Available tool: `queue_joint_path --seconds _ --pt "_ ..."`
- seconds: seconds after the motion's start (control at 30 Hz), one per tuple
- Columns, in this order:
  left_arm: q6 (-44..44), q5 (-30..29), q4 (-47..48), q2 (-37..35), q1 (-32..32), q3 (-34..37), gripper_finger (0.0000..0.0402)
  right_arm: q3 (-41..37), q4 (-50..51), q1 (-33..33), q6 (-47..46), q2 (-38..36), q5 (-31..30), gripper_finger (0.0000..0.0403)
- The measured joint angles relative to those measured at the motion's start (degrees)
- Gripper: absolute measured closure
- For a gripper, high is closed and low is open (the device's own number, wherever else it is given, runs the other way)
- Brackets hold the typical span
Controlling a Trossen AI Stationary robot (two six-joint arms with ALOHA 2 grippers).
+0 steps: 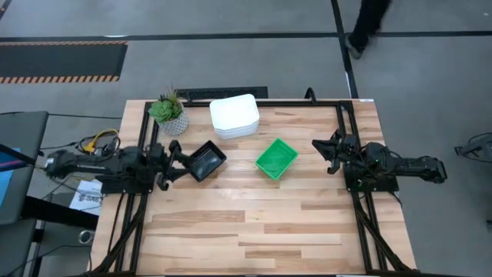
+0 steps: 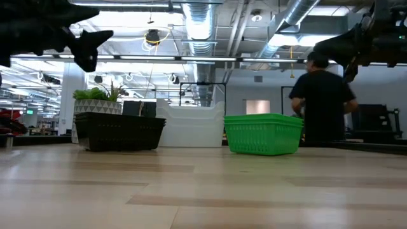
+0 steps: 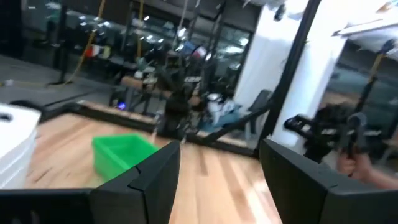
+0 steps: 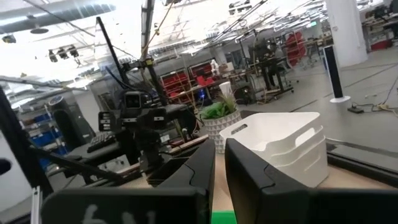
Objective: Stack baskets by color
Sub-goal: Return to Home Position
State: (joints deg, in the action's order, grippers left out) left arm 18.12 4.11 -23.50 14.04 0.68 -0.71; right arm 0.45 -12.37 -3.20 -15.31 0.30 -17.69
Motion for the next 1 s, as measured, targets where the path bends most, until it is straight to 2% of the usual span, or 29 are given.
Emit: queue_joint_path --seconds 0.1,0.2,0.27,0.33,0.47,0.63,0.73,0.87,1.0 --pt "-2.2 -8.1 5.4 -2.1 -6.5 0.0 0.019 0.0 0.8 0.2 1.1 0.0 0.0 0.034" --pt "-4.0 -10.7 8.7 -5.9 -9.4 0.0 0.019 0.0 0.6 0.2 1.2 0.0 0.0 0.034" --pt "-5.5 -9.6 11.7 -9.9 -9.3 -1.1 0.019 0.0 -0.5 0.2 1.2 0.0 0.0 0.034" --pt "-6.6 -6.0 15.8 -14.1 -8.7 -3.3 0.019 0.0 -1.6 0.2 1.2 -0.1 0.0 0.034" --pt "-8.3 3.5 25.8 -13.6 -7.3 -9.2 0.019 0.0 -1.7 0.2 2.0 -0.1 -0.1 0.034" --pt "-9.2 1.7 32.9 -13.9 -6.0 -9.6 0.019 0.0 1.4 0.1 3.6 0.1 -0.3 0.034" --pt "-9.2 -0.7 29.9 -14.1 -5.6 -5.9 0.019 0.0 4.5 0.2 3.9 0.2 -0.3 0.034" --pt "-8.3 -1.0 22.0 -13.8 -5.7 0.1 0.019 0.0 7.6 0.2 4.7 0.2 -0.3 0.034" --pt "-9.2 -2.0 21.6 -13.8 -5.6 0.1 0.019 0.0 8.3 0.1 7.0 0.1 -0.3 0.034"
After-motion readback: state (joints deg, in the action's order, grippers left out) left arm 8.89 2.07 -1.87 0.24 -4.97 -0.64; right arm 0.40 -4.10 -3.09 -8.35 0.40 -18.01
